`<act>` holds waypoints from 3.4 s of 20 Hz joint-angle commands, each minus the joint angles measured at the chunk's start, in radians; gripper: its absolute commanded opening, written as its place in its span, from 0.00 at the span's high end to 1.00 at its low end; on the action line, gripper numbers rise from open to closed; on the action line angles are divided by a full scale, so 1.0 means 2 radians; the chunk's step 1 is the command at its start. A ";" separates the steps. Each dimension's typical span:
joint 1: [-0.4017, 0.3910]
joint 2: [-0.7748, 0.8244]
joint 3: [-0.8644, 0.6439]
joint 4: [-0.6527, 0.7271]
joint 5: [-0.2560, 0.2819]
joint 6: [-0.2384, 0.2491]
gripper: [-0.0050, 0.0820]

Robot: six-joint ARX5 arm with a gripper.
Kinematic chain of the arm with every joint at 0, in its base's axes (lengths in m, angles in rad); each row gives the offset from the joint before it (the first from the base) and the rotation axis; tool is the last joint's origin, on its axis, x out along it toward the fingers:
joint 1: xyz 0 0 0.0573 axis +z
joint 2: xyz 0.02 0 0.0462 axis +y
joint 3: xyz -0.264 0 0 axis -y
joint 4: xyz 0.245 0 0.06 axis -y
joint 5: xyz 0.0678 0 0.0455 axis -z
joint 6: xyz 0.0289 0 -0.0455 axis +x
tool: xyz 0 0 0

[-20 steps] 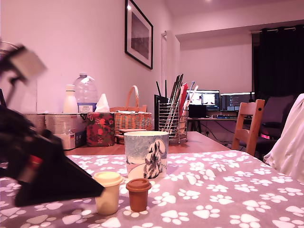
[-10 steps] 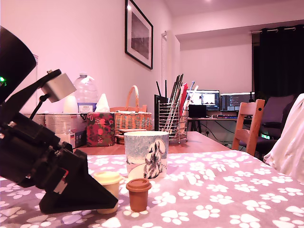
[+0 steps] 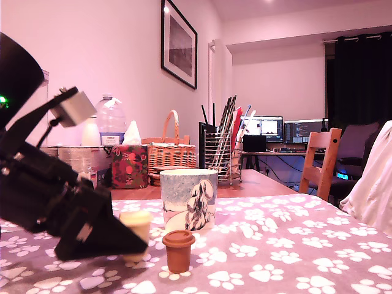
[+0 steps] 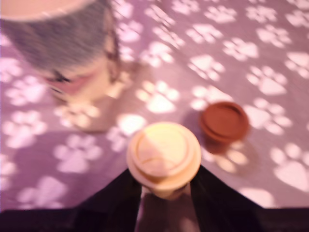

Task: Pick up the coffee capsules on the table and drop them inside the coffee cup

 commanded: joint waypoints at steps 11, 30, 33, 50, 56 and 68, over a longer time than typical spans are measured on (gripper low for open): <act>0.056 -0.036 0.046 0.019 -0.015 -0.001 0.66; 0.056 0.044 0.289 -0.234 0.050 -0.011 0.66; 0.056 0.061 0.310 -0.270 0.050 -0.011 0.66; 0.056 0.077 0.322 -0.315 0.050 -0.011 0.37; 0.056 0.077 0.323 -0.307 0.050 -0.011 0.37; 0.055 0.058 0.323 -0.301 0.104 -0.011 0.96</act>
